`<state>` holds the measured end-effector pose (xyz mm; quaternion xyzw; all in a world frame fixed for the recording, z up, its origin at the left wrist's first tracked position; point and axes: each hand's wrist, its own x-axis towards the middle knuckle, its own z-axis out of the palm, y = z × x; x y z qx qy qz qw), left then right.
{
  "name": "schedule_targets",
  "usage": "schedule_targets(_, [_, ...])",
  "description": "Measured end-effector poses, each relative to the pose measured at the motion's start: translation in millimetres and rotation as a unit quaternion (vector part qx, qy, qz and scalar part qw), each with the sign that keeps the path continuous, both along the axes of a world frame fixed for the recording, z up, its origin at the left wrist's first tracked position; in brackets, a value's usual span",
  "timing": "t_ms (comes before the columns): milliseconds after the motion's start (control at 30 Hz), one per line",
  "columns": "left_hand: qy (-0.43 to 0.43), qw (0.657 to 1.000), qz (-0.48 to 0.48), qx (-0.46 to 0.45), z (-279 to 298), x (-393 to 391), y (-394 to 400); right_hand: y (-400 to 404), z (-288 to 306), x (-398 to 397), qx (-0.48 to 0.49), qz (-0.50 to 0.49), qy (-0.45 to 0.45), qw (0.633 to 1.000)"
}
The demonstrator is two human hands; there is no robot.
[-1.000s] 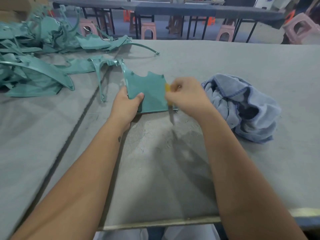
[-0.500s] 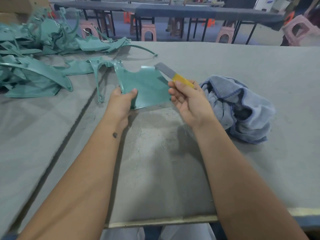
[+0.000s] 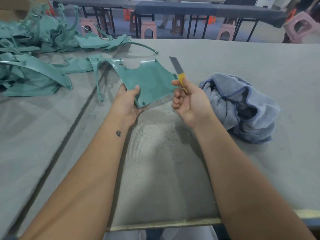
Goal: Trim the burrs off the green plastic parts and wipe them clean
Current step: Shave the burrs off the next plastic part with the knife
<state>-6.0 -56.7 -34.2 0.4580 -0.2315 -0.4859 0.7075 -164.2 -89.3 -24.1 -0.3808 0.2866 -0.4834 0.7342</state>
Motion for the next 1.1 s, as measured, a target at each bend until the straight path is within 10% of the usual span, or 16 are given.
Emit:
schedule_targets(300, [-0.046,0.998,-0.005,-0.03,-2.2,-5.2,6.3,7.8,-4.7,12.8,-0.107,0.076,0.066,0.989])
schedule_targets(533, [-0.087,0.996,-0.01,-0.028,0.0,-11.3,15.7,18.5,-4.4,44.4,-0.043,0.019,-0.083,0.995])
schedule_targets(667, [-0.076,0.997,-0.016,-0.006,-1.6,-6.2,11.5,20.4,-4.6,38.8,-0.07,-0.007,0.02,0.997])
schedule_targets(933, [0.162,0.984,0.0,-0.077,3.4,4.3,6.2,22.5,2.9,32.8,-0.107,0.145,0.115,0.977])
schedule_targets(1100, [0.246,0.965,-0.036,-0.087,9.4,9.0,11.2,29.2,-10.3,37.6,-0.245,0.078,0.236,0.937])
